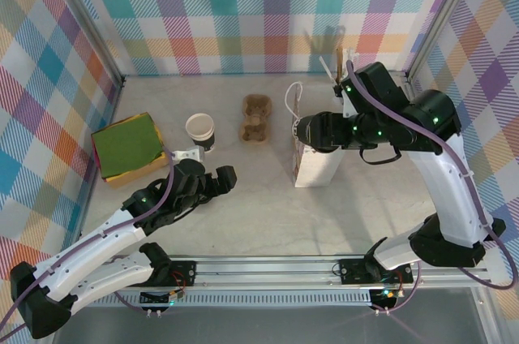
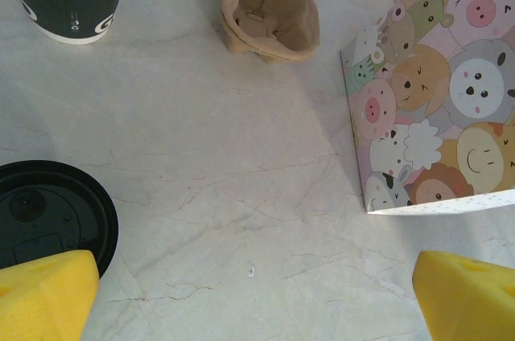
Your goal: Pack the takeout coffee
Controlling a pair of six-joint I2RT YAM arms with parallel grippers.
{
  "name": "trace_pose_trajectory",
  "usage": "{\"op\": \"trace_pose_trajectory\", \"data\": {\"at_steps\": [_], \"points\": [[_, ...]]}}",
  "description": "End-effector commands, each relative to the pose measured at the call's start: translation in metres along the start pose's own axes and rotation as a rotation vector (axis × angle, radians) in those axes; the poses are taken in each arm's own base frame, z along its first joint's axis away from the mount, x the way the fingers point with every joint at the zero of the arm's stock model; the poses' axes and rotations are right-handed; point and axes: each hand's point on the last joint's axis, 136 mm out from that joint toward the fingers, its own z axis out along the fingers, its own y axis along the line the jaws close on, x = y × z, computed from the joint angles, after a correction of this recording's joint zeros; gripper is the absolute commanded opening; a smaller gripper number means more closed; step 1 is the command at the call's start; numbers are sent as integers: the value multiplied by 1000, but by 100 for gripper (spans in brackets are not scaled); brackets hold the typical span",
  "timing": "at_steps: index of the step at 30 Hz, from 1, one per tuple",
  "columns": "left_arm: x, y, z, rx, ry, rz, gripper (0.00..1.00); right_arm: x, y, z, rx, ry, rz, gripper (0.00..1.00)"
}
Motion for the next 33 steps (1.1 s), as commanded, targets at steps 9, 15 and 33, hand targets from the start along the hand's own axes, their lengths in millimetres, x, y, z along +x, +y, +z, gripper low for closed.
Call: {"op": "trace_pose_trajectory", "data": {"at_steps": [9,15,33], "points": [[-7,-9,-1,36,-14,-18,100,26,-53,-4,198,101,43,67],[-5,-11,1,45,-10,-9,100,14,-65,10,257,126,52,68],[6,-9,10,70,4,37,100,-13,-75,85,317,319,88,68]]}}
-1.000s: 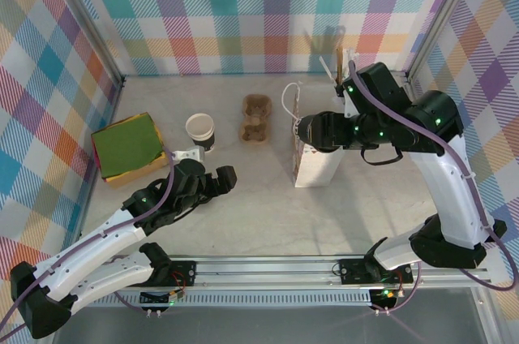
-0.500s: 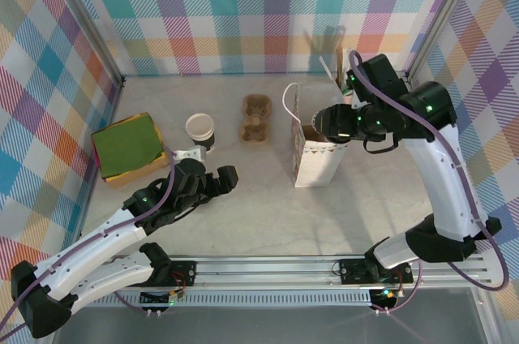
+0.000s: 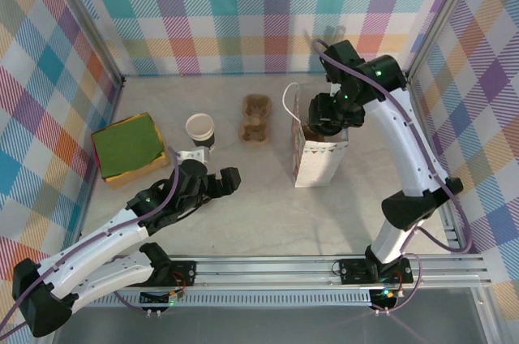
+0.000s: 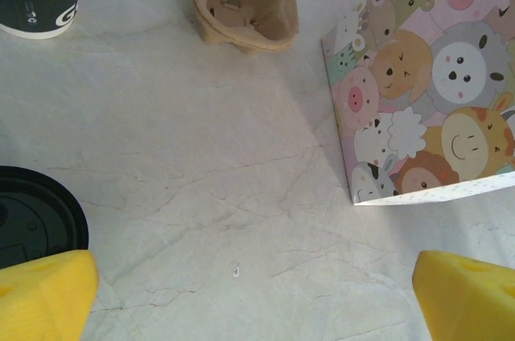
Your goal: Pack the takeout coffee
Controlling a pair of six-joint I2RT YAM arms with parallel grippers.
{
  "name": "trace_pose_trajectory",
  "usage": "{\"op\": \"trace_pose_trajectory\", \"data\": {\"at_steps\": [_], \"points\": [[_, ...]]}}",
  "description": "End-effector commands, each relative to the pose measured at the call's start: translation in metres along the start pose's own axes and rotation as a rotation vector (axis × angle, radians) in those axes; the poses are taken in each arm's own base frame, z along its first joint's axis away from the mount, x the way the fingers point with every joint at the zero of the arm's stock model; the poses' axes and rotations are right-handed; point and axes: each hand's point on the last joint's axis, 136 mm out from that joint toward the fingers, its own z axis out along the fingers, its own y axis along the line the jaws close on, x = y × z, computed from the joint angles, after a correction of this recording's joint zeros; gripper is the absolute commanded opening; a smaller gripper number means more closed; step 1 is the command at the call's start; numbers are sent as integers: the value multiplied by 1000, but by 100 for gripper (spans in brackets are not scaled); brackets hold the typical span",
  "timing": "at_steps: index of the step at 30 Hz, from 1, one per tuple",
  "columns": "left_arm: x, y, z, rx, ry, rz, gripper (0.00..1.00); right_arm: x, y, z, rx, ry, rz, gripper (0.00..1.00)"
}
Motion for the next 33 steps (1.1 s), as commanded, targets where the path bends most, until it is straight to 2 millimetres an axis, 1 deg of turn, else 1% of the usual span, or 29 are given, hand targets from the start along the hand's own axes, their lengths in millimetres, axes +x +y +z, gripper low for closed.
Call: {"op": "trace_pose_trajectory", "data": {"at_steps": [1,7,9,16,22,27,29,33], "points": [[-1,-1,0,19,-14,17,100,32,-19,1,65,169,-14,68],[1,1,2,19,-18,20,100,38,-17,25,87,262,-27,68],[2,2,2,18,-17,20,100,41,-17,30,90,285,-26,68],[1,0,6,19,-17,26,100,63,-16,44,88,397,-26,67],[1,-6,14,30,-2,27,100,79,-16,44,74,444,-24,67],[3,-9,21,23,19,33,100,100,-16,40,48,494,-26,67],[-1,-16,24,46,4,29,100,107,-17,38,42,508,-27,67],[0,-24,34,64,27,26,100,119,-21,32,37,517,-20,67]]}}
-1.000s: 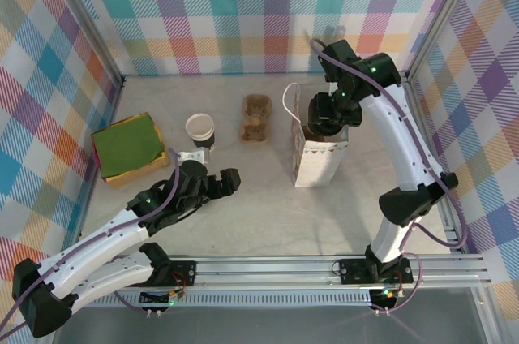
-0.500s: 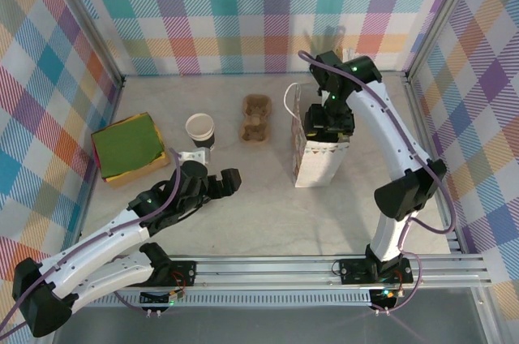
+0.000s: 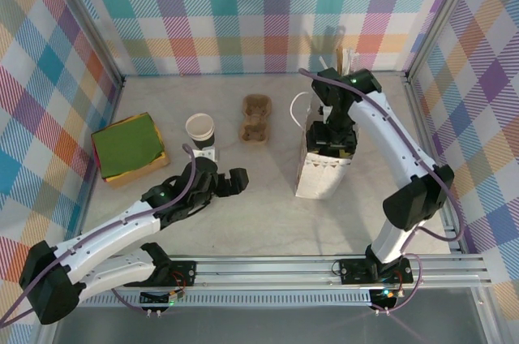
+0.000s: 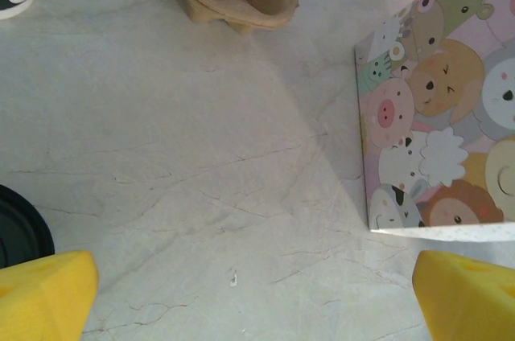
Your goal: Pack the takeout coffee
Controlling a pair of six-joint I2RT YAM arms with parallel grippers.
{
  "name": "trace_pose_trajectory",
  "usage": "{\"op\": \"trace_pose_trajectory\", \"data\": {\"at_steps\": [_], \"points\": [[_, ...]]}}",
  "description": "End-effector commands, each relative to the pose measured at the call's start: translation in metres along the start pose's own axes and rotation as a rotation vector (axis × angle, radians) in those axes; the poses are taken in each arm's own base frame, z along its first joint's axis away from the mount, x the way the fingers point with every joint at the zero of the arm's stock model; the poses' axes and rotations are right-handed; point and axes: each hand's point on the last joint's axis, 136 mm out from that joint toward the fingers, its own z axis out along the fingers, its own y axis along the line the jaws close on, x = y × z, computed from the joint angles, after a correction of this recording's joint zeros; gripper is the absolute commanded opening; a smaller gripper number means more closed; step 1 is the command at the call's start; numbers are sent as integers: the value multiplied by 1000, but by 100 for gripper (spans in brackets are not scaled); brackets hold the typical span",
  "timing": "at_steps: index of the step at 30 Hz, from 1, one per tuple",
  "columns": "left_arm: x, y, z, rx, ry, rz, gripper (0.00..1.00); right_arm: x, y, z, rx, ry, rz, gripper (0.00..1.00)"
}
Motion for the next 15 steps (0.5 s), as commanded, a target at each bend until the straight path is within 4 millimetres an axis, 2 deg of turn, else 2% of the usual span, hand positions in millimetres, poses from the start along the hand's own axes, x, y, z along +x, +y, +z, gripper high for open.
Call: {"op": "trace_pose_trajectory", "data": {"at_steps": [1,6,15], "points": [[-12,-22,5,73,-14,1,100,54,-17,-12,35,149,3,67],[-7,-40,29,119,31,11,100,58,-19,-15,32,135,7,67],[30,-111,87,283,147,109,100,55,-21,-12,53,138,5,67]]}}
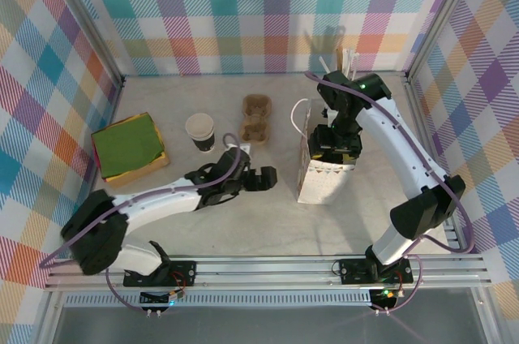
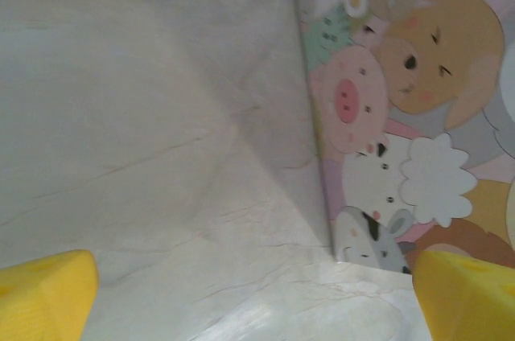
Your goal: Pack the takeout coffee
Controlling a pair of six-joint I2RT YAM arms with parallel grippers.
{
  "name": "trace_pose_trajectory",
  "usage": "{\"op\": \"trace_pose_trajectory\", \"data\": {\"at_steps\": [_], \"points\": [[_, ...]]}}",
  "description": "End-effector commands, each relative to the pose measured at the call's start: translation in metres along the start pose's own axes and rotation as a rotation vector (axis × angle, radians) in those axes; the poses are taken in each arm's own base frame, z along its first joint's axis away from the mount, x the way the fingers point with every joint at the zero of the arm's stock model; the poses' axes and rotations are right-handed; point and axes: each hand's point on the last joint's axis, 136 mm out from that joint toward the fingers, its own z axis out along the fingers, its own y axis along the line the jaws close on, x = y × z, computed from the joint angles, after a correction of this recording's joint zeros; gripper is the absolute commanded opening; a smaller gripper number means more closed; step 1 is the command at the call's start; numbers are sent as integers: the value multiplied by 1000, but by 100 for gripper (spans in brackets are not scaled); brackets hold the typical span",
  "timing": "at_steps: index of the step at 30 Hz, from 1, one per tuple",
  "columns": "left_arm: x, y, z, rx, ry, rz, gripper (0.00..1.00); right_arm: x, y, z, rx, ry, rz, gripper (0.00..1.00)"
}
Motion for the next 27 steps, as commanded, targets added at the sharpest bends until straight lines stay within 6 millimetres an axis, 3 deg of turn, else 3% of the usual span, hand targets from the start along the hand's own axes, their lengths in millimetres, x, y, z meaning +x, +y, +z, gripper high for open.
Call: {"op": "trace_pose_trajectory", "data": {"at_steps": [1,5,10,22,27], "points": [[-6,-53,14,166,-16,71,98,42,-18,-3,79,160,12,67],[5,-66,35,202,13,85,96,40,-18,-2,83,164,16,68],[19,-68,45,207,37,94,96,40,-19,-2,87,163,13,67],[58,-89,46,238,87,141,96,43,-23,1,105,172,13,67],[51,-82,37,194,55,159,98,44,-25,4,116,186,18,67]]}}
